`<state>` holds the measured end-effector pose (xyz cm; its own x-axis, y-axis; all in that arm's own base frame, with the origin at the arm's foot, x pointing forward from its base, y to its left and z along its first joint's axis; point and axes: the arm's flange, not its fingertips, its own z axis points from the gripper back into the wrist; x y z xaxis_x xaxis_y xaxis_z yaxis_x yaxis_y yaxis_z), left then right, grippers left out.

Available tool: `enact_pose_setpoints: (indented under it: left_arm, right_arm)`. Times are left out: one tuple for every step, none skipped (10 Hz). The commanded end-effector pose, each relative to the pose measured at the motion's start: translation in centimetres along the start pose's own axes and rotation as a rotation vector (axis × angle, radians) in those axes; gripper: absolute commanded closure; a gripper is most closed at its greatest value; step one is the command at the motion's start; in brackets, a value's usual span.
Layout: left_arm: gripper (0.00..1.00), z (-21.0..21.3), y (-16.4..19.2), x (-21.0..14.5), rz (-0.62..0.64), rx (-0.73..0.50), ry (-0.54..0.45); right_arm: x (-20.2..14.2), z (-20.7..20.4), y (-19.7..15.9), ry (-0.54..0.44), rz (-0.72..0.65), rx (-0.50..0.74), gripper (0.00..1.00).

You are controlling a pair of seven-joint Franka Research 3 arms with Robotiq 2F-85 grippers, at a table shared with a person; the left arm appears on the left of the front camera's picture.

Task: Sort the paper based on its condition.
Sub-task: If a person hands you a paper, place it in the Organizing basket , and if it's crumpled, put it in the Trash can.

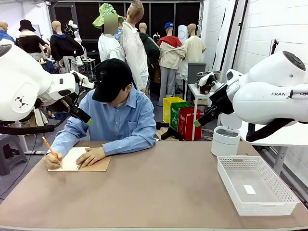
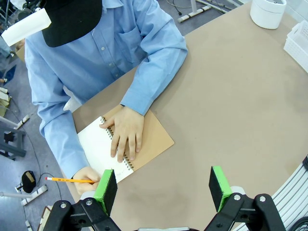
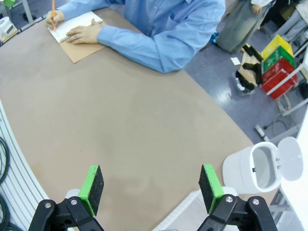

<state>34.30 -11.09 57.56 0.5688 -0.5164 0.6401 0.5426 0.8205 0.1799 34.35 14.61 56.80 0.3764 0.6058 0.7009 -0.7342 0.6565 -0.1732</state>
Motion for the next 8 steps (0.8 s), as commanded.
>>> enact_pose_setpoints:
  left_arm:
    - [0.00,0.13,0.03,0.01,0.000,0.002,-0.003]
    - [0.00,0.13,0.03,0.01,0.000,0.002,-0.003]
    - [0.00,0.13,0.03,0.01,0.000,0.002,-0.003]
    - [0.00,0.13,0.03,0.01,0.000,0.002,-0.003]
    - [0.00,0.13,0.03,0.01,0.000,0.002,-0.003]
    - [0.00,0.13,0.03,0.01,0.000,0.002,-0.003]
    - [0.00,0.13,0.03,0.01,0.000,0.002,-0.003]
    - [0.00,0.13,0.03,0.01,0.000,0.002,-0.003]
  right_arm:
    - [0.02,0.03,0.06,0.004,0.009,-0.003,0.00]
    - [0.02,0.03,0.06,0.004,0.009,-0.003,0.00]
    - [0.02,0.03,0.06,0.004,0.009,-0.003,0.00]
    - [0.02,0.03,0.06,0.004,0.009,-0.003,0.00]
    - [0.02,0.03,0.06,0.004,0.009,-0.003,0.00]
    - [0.02,0.03,0.06,0.004,0.009,-0.003,0.00]
    - [0.02,0.03,0.06,0.004,0.009,-0.003,0.00]
    - [0.02,0.03,0.06,0.004,0.009,-0.003,0.00]
